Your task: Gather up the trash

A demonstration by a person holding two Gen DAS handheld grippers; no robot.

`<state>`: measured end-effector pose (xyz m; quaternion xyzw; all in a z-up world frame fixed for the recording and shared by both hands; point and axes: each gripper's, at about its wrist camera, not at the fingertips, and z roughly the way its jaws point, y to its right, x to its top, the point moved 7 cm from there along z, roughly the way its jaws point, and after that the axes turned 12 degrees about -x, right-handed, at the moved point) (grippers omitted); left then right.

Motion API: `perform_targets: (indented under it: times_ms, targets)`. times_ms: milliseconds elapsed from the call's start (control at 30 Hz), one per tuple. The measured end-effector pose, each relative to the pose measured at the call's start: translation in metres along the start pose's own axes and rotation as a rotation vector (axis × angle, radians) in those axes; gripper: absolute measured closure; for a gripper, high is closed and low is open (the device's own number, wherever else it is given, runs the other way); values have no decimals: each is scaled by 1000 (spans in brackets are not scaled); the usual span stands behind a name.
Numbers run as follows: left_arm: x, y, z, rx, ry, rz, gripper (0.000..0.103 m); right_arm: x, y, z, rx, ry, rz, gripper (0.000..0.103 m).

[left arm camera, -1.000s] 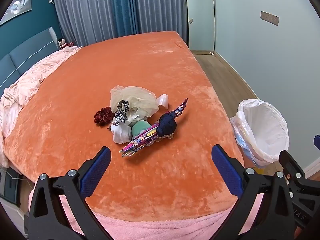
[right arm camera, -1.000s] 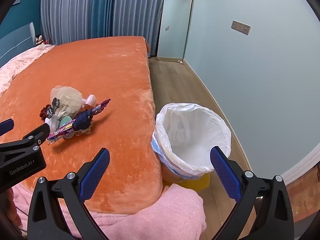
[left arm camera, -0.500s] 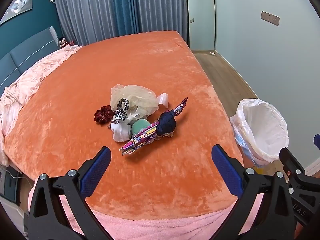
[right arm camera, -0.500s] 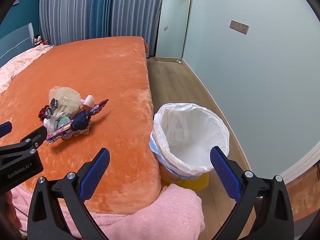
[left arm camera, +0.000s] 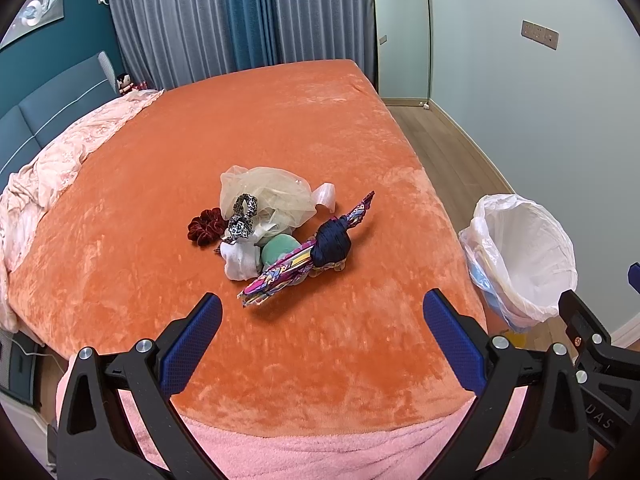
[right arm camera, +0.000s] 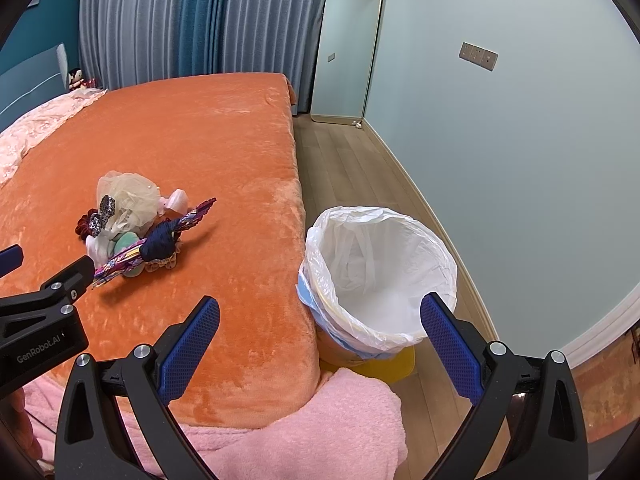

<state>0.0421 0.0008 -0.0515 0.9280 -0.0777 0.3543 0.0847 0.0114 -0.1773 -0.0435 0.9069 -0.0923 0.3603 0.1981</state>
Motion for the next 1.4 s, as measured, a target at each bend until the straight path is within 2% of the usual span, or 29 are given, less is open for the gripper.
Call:
perform_targets:
  times_ms: [1400]
  targets:
    - [5, 6, -3, 2, 14, 13, 7, 3, 7, 1, -19, 1, 5, 7]
